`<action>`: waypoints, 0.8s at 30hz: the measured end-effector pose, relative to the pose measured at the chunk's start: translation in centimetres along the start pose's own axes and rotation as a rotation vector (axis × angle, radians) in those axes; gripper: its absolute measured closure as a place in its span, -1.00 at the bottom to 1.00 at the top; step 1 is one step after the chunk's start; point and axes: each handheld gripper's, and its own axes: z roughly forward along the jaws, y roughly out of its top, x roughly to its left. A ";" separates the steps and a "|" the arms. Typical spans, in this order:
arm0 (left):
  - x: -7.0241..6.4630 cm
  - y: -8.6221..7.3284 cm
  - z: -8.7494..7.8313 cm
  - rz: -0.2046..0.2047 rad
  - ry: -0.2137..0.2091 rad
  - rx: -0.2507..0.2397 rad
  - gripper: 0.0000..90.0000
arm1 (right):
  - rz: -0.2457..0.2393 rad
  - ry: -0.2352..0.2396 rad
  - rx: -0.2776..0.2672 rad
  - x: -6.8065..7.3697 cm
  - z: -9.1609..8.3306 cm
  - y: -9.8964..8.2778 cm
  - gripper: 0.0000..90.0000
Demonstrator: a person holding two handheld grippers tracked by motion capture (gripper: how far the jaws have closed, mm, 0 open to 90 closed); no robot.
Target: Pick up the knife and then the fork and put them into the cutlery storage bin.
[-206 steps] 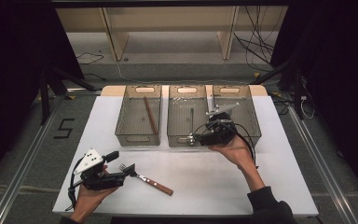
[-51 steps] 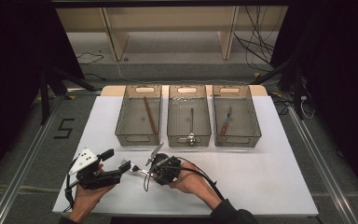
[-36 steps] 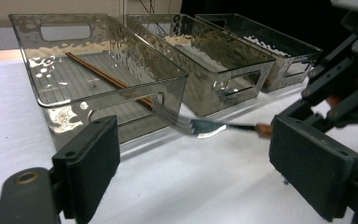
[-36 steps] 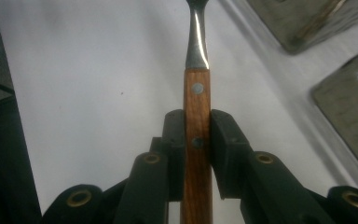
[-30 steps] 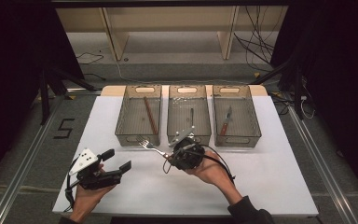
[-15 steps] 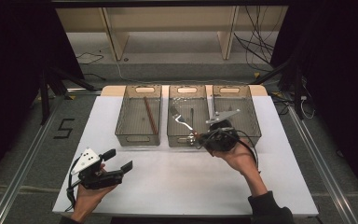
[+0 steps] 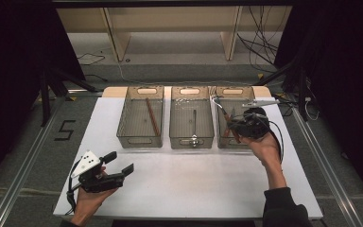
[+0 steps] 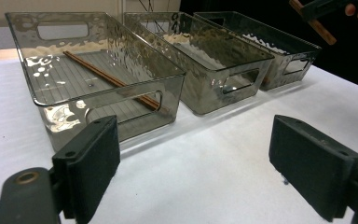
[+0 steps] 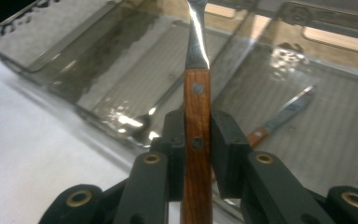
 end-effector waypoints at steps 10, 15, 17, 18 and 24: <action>0.0 0.0 0.0 -0.005 0.000 -0.002 -0.65 | 0.076 -0.076 0.002 -2.9 -0.1 0.9 0.71; 0.0 0.0 0.0 -0.004 0.000 -0.001 -0.65 | 0.110 -0.106 0.024 -3.9 0.5 1.4 0.71; 0.0 0.0 0.0 -0.005 0.000 -0.002 -0.65 | 0.126 -0.117 0.037 -4.2 0.9 1.4 0.71; 0.0 0.0 0.0 -0.005 0.000 -0.002 -0.65 | 0.131 -0.120 0.043 -4.4 1.1 1.3 0.71; 0.1 0.0 0.0 -0.005 0.000 -0.001 -0.65 | 0.158 -0.139 0.067 -5.1 2.0 1.1 0.71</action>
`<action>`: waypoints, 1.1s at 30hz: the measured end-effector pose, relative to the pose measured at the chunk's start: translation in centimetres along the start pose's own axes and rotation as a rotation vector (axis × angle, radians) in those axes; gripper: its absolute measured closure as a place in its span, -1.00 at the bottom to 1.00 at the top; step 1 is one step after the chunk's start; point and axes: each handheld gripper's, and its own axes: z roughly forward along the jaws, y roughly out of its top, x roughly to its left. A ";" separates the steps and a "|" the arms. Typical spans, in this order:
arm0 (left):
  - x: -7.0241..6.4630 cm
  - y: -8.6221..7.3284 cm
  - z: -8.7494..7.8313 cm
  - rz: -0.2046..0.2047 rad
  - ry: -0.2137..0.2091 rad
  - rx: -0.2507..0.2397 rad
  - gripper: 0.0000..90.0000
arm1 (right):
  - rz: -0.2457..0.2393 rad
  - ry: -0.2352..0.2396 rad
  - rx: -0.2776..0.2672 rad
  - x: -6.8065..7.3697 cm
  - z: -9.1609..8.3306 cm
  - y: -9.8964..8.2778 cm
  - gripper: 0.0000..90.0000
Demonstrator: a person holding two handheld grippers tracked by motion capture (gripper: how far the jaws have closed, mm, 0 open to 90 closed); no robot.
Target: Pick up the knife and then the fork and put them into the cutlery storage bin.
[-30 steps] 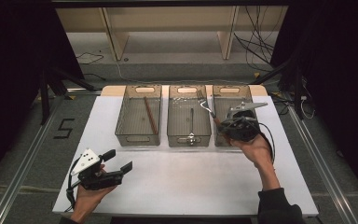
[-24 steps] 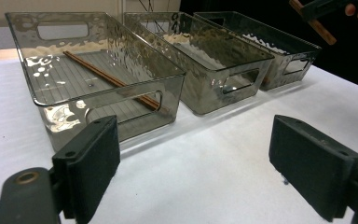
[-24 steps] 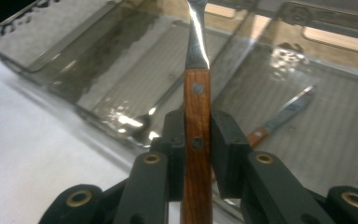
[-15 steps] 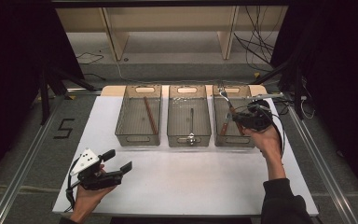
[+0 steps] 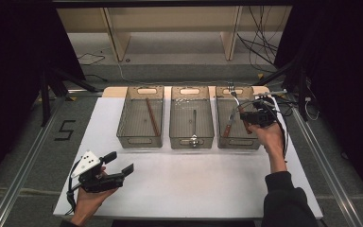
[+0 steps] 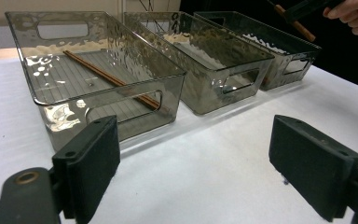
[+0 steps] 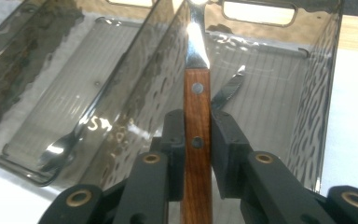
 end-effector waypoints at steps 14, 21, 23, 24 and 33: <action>0.0 0.0 0.0 0.001 0.001 0.002 -0.65 | 0.026 -0.024 0.062 -0.8 2.0 -0.7 0.71; 0.0 0.0 0.0 0.000 0.000 0.002 -0.65 | 0.032 -0.025 0.104 -0.6 3.2 -1.1 0.69; 0.0 0.0 0.0 0.001 0.000 0.003 -0.65 | 0.032 -0.016 0.116 -0.6 3.4 -1.2 0.59; 0.0 0.0 0.0 0.001 0.000 0.003 -0.65 | 0.041 -0.004 0.115 -0.6 3.5 -1.2 0.46; 0.0 0.0 0.0 0.001 0.001 0.004 -0.65 | -0.001 0.056 0.065 0.3 1.9 -1.1 0.03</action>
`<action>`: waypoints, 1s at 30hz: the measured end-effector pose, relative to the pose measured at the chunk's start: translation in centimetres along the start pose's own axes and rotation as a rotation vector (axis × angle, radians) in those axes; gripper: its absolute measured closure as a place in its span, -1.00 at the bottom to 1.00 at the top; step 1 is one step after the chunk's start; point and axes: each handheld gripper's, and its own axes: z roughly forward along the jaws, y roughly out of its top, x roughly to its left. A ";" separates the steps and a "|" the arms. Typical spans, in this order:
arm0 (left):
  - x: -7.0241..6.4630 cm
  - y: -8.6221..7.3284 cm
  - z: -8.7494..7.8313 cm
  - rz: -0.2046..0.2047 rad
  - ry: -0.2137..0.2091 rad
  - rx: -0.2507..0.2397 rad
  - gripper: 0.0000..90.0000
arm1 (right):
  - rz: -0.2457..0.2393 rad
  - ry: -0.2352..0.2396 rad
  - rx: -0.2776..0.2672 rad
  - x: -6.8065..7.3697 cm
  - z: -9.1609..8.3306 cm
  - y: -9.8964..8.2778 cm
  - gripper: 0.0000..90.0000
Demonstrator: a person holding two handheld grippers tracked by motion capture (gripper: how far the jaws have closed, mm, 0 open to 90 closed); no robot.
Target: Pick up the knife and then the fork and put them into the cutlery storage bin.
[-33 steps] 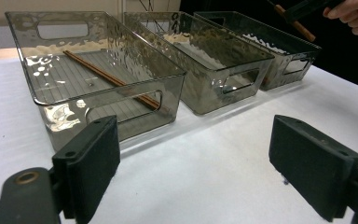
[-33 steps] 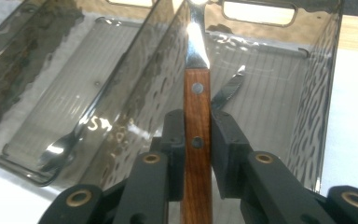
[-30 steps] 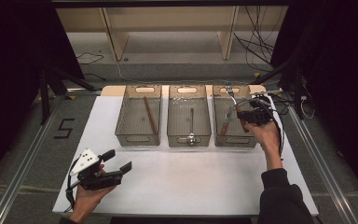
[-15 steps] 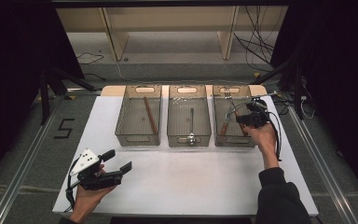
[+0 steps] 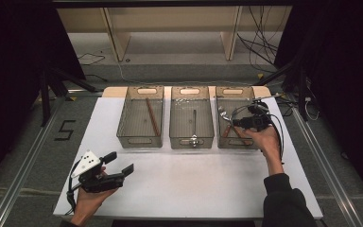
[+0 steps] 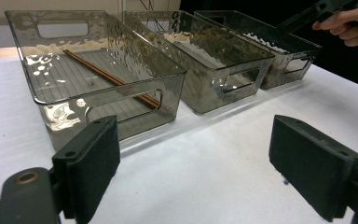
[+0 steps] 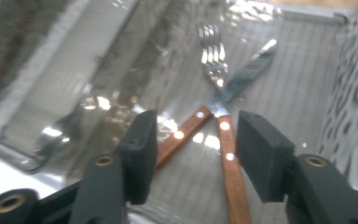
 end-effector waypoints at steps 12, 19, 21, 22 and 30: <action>-0.1 0.0 0.1 0.002 -0.009 0.013 -0.65 | -0.112 0.168 -0.137 3.6 -2.9 -2.8 -0.26; -0.1 -0.1 0.2 0.005 -0.021 0.024 -0.65 | -0.149 0.220 -0.191 5.1 -4.0 -5.1 -0.39; -0.2 -0.1 0.3 0.006 -0.025 0.028 -0.65 | -0.149 0.244 -0.211 5.5 -4.3 -5.7 -0.41; -0.2 -0.1 0.3 0.007 -0.028 0.030 -0.65 | -0.150 0.252 -0.218 5.6 -4.4 -6.1 -0.42; -0.4 -0.2 0.6 0.005 -0.052 0.052 -0.65 | -0.155 0.312 -0.271 6.7 -4.9 -9.0 -0.46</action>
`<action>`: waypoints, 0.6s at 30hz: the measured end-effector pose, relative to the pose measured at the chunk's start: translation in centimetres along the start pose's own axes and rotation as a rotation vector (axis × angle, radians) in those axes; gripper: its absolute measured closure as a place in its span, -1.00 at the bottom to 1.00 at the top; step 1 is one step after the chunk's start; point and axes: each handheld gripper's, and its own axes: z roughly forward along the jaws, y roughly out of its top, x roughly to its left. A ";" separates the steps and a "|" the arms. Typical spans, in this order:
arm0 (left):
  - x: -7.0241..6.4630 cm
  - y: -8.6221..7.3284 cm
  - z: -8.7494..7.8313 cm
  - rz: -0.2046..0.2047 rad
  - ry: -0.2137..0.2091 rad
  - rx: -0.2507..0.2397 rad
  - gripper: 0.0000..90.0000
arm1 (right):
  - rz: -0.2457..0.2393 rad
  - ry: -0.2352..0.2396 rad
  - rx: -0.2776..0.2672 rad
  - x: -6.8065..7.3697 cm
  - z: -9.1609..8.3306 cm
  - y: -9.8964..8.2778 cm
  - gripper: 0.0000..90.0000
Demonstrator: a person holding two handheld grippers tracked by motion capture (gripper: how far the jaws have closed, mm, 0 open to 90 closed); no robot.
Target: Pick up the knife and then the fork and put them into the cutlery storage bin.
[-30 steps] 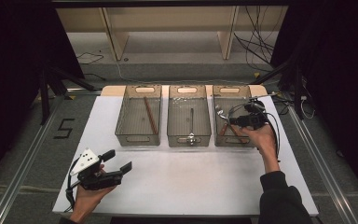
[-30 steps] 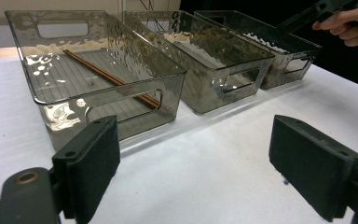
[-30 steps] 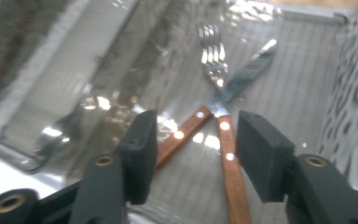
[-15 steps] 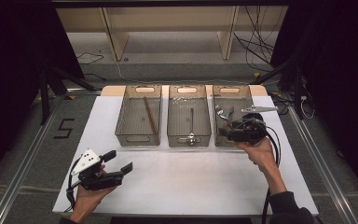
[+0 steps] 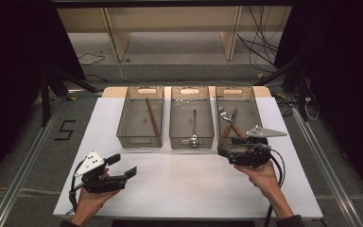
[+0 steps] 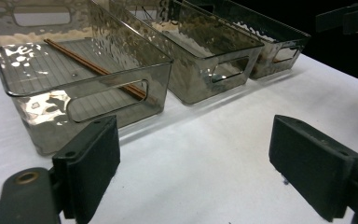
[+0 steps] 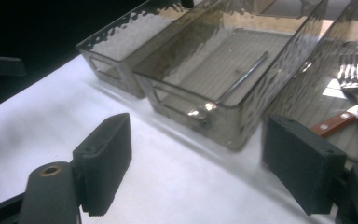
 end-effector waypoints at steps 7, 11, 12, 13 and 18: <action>-0.1 0.0 0.1 0.004 -0.013 0.009 -0.65 | -0.019 0.021 -0.019 1.3 0.0 -1.9 -0.51; -0.2 0.0 0.1 0.005 -0.018 0.014 -0.65 | -0.044 0.022 -0.036 2.0 -0.2 -2.8 -0.52; -0.2 0.0 0.1 0.005 -0.019 0.013 -0.65 | -0.050 0.022 -0.042 2.2 -0.3 -3.0 -0.52; -0.2 0.0 0.1 0.011 -0.021 0.018 -0.65 | -0.053 0.023 -0.045 2.3 -0.4 -3.2 -0.52; -0.3 0.0 0.1 0.014 -0.028 0.019 -0.65 | -0.059 0.022 -0.058 2.6 -0.8 -4.0 -0.55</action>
